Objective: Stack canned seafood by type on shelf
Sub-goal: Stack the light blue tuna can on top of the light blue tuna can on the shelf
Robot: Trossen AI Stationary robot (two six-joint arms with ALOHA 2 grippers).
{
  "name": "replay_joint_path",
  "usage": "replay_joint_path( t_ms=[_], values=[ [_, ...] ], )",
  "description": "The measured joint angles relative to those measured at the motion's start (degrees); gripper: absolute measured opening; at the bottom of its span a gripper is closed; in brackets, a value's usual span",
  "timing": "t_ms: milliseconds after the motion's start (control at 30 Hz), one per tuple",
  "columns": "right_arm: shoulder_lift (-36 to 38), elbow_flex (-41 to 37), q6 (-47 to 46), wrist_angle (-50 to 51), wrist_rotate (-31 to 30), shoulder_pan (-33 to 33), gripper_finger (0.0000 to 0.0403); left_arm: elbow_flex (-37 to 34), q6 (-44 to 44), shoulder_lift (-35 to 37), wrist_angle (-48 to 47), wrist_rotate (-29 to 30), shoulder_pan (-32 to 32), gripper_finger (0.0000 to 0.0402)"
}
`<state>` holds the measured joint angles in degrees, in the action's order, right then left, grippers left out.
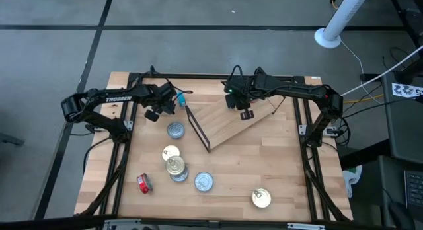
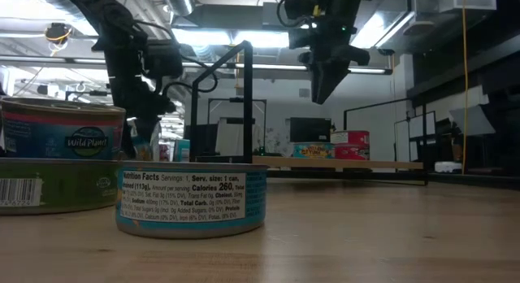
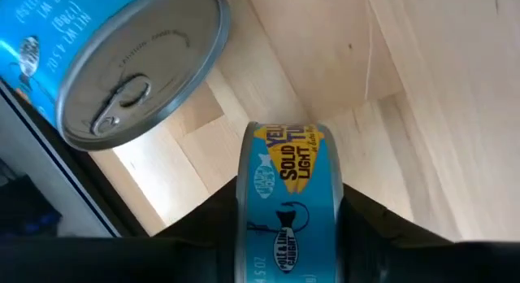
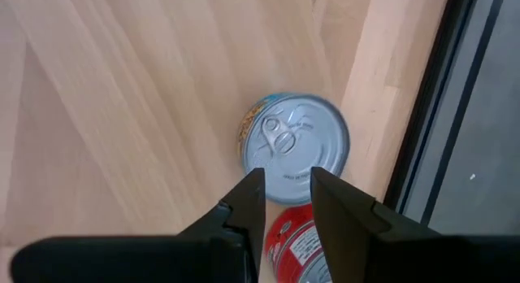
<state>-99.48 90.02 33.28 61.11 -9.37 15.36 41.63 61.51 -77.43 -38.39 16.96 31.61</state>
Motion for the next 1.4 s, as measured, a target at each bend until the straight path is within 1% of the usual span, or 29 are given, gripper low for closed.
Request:
replay_joint_path(
  t_ms=[200, 300, 467, 700, 967, 1133, 1300, 1400],
  values=[
    [0.4, 0.0, 0.0, 2.7, -0.1, 0.0, 0.0101, 0.0, -8.7, 0.0, 0.0, 0.4, -2.2, 0.0134],
    [2.2, 0.0, 0.0, 3.8, -0.1, 0.0, 0.0101, 0.0, -12.6, 0.1, 0.0, 1.4, -3.6, 0.0134],
    [6.5, 0.0, 0.0, 3.6, -0.1, 0.0, 0.0101, 0.8, -18.1, 0.1, -0.3, 6.5, -6.3, 0.0145],
    [13.6, 0.0, -0.5, 3.7, -0.1, 0.1, 0.0101, 4.1, -22.5, 0.1, -1.4, 14.2, -9.7, 0.0135],
    [20.6, 0.0, -1.7, 5.3, 0.0, 0.1, 0.0101, 10.0, -22.5, 0.1, -8.1, 25.5, -12.8, 0.0143],
    [24.6, 0.0, -3.3, 7.1, 0.0, 0.1, 0.0101, 14.1, -22.2, 0.1, -8.7, 32.9, -14.4, 0.0136],
    [28.2, 0.0, -4.7, 8.9, 0.0, 0.1, 0.0101, 18.4, -20.9, 0.1, -8.6, 35.6, -16.2, 0.0145],
    [30.6, 0.0, -5.5, 10.0, 0.0, 0.1, 0.0101, 21.3, -20.8, 0.1, -8.6, 37.5, -17.5, 0.0145]
  ],
)
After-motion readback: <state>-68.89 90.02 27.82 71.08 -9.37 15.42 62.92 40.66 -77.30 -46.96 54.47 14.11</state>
